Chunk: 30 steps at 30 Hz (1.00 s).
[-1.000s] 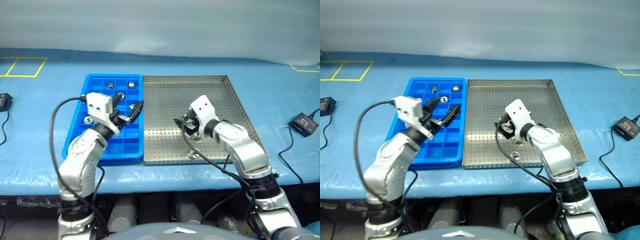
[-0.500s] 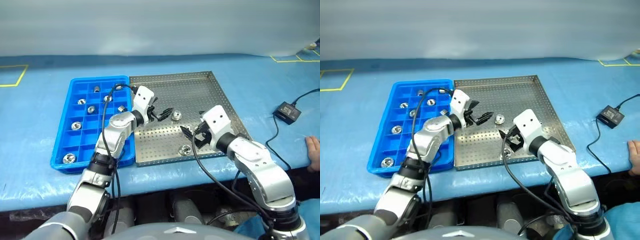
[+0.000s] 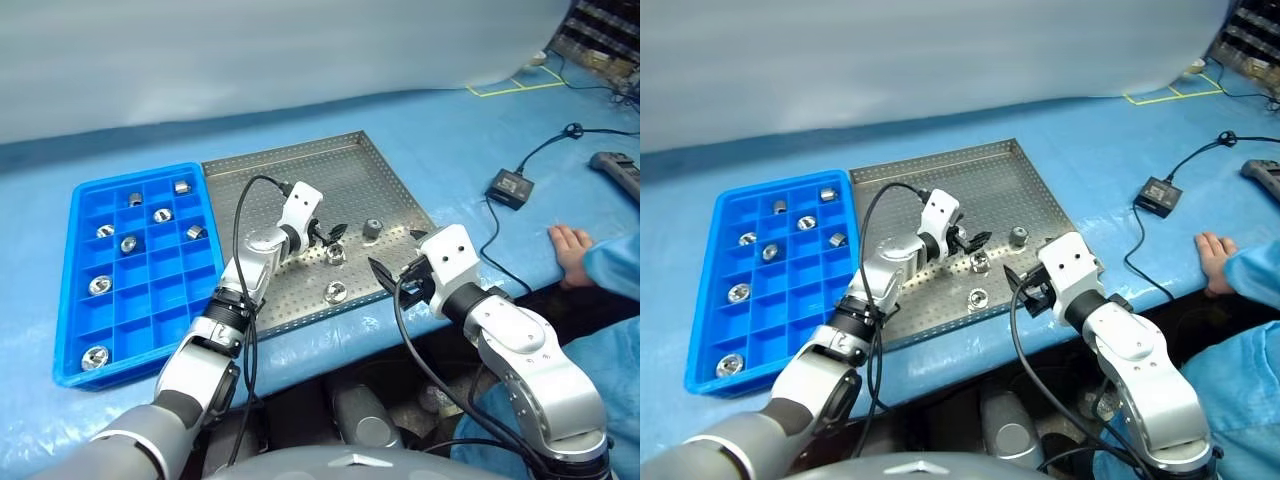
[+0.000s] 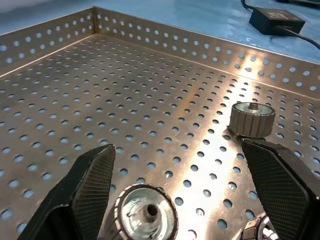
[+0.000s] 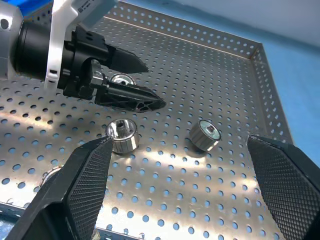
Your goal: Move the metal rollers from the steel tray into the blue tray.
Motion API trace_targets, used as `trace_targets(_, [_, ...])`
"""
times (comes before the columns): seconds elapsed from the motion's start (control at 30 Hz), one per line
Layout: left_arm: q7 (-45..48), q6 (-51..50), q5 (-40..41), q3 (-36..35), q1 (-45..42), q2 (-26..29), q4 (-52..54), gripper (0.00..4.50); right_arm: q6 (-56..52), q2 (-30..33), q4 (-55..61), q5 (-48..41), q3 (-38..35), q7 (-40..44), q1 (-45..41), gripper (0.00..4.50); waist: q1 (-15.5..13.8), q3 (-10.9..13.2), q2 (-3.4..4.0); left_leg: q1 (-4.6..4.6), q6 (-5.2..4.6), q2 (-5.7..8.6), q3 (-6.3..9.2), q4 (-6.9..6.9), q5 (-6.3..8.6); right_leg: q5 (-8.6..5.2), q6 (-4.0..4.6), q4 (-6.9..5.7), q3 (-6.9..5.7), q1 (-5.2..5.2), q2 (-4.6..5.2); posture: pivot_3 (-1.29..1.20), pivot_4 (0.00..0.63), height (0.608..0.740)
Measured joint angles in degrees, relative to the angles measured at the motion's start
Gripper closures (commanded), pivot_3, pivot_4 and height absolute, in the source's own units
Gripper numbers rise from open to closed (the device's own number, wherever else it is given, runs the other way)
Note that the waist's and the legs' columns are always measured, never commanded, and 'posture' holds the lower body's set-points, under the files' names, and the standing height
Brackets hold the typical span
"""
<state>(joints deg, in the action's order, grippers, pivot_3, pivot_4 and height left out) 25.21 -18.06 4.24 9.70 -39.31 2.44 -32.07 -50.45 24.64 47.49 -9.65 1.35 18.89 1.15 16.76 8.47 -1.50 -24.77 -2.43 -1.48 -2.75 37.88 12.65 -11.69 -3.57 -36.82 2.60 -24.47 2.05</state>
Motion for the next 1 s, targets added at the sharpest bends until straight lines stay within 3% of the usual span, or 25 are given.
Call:
trace_targets(0.2, [-4.80,0.24,-2.07,-0.85,-0.14,0.66,-1.34,0.12,0.00,0.03,0.00,-0.02,-0.80,-0.11,0.13,0.00,2.07,0.00,0.00,0.11,0.01,0.00,0.00,-0.04,0.00,0.09,-0.26,-0.01,0.03,0.06,0.00,-0.38,0.150,0.740])
trace_targets(0.5, [-10.38,-1.08,-3.94,-2.93,1.91,2.02,-1.39,0.12,0.01,0.14,-1.71,-0.21,-0.59,0.04,-1.24,0.00,2.54,0.00,0.00,0.10,0.01,0.02,-0.01,-0.07,0.00,0.21,-0.47,0.00,0.06,0.04,0.01,-0.34,0.150,0.740])
trace_targets(0.6, [-10.22,-2.18,-4.03,-3.00,2.23,2.09,-0.94,0.71,0.00,0.25,-2.14,-0.23,-0.45,0.15,-2.01,0.00,2.29,0.00,0.00,0.08,0.01,0.06,0.00,-0.07,0.00,0.21,-0.49,0.00,0.08,0.04,0.04,-0.34,0.150,0.740])
trace_targets(0.8, [-8.57,-5.04,-3.64,-2.78,2.59,1.34,1.12,2.63,0.00,0.41,-2.50,-0.27,-0.16,0.65,-2.98,0.00,1.84,0.00,0.01,0.10,0.01,0.07,0.00,-0.09,0.00,0.22,-0.50,0.00,0.09,0.05,0.04,-0.34,0.150,0.740])
trace_targets(1.0, [-7.40,-5.68,-2.85,-3.19,2.61,1.04,1.49,2.71,0.27,0.42,-4.52,-0.76,0.75,1.46,-3.72,0.00,1.59,0.00,0.01,0.10,0.01,0.08,-0.01,-0.08,0.00,0.22,-0.50,0.00,0.11,0.04,0.04,-0.33,0.150,0.740])
